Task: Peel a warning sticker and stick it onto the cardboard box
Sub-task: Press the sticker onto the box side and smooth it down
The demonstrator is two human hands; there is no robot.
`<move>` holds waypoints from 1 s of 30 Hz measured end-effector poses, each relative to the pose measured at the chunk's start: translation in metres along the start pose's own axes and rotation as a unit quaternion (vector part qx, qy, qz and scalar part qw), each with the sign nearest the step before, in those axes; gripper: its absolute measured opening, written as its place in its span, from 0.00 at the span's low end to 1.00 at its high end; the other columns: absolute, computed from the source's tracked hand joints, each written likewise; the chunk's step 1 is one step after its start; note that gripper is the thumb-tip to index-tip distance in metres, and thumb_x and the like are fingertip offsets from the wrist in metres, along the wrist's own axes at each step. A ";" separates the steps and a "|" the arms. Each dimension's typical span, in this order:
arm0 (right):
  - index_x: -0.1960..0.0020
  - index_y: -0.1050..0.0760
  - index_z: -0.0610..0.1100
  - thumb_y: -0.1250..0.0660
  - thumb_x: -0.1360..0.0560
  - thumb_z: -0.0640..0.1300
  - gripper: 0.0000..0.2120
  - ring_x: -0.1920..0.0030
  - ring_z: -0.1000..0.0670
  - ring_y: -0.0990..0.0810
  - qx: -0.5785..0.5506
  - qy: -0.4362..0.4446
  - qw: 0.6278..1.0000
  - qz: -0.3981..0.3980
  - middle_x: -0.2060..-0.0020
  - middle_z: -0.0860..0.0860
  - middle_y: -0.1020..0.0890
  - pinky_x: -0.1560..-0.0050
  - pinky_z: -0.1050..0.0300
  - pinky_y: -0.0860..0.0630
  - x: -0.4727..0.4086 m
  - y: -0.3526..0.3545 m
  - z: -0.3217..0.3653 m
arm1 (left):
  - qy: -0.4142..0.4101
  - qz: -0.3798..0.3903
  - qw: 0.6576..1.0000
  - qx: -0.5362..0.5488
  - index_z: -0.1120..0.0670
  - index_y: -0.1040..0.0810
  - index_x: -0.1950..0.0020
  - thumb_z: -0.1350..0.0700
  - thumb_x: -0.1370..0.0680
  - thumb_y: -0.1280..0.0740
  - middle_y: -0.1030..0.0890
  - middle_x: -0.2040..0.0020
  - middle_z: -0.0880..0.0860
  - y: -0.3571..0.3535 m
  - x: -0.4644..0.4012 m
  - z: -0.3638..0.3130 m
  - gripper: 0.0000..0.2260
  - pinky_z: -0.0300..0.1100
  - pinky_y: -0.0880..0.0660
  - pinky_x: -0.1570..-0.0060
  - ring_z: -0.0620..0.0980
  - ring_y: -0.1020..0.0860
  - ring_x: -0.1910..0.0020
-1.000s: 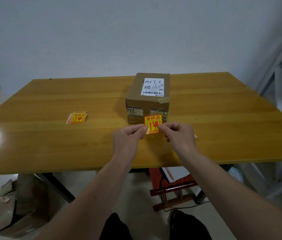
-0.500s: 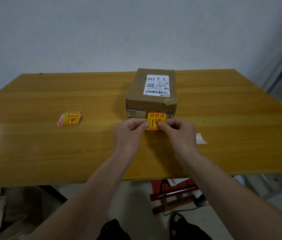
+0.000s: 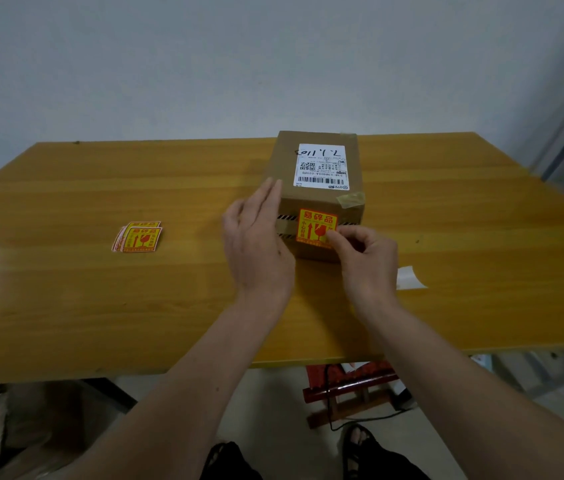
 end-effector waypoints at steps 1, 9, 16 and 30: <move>0.58 0.20 0.49 0.29 0.27 0.43 0.02 0.51 0.48 0.19 0.005 0.002 1.000 0.000 0.53 0.45 0.16 0.48 0.53 0.22 -0.001 0.000 0.001 | -0.029 0.024 0.999 -0.039 0.49 0.36 0.27 0.69 0.26 0.38 0.32 0.28 0.44 -0.004 -0.003 -0.005 0.30 0.46 0.36 0.35 0.53 0.37 0.32; 0.51 0.17 0.43 0.29 0.27 0.42 0.06 0.59 0.58 0.21 -0.022 -0.023 0.999 0.002 0.62 0.55 0.18 0.55 0.65 0.24 -0.006 -0.001 -0.002 | -0.063 0.106 0.987 -0.105 0.46 0.33 0.29 0.64 0.25 0.36 0.31 0.29 0.43 -0.022 -0.013 -0.009 0.26 0.58 0.54 0.26 0.51 0.42 0.27; 0.51 0.17 0.42 0.29 0.27 0.42 0.06 0.63 0.61 0.24 -0.013 -0.025 1.000 -0.009 0.65 0.59 0.21 0.59 0.67 0.28 -0.011 0.000 -0.004 | -0.052 0.088 0.995 -0.013 0.48 0.27 0.33 0.63 0.26 0.33 0.26 0.33 0.45 -0.022 -0.021 0.001 0.23 0.51 0.37 0.31 0.51 0.39 0.31; 0.55 0.17 0.42 0.29 0.27 0.42 0.04 0.65 0.57 0.23 -0.003 -0.012 1.000 -0.029 0.68 0.57 0.20 0.59 0.62 0.25 -0.011 -0.002 -0.002 | -0.020 0.036 0.999 0.025 0.47 0.22 0.41 0.52 0.29 0.28 0.21 0.39 0.43 -0.023 -0.025 0.004 0.17 0.52 0.34 0.36 0.51 0.35 0.35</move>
Point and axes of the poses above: each hand's wrist, its own x-axis away from the middle knuckle, its own y-axis out of the back of the hand, z = x × y, the point moved 9 cm from there along -x, towards the middle knuckle
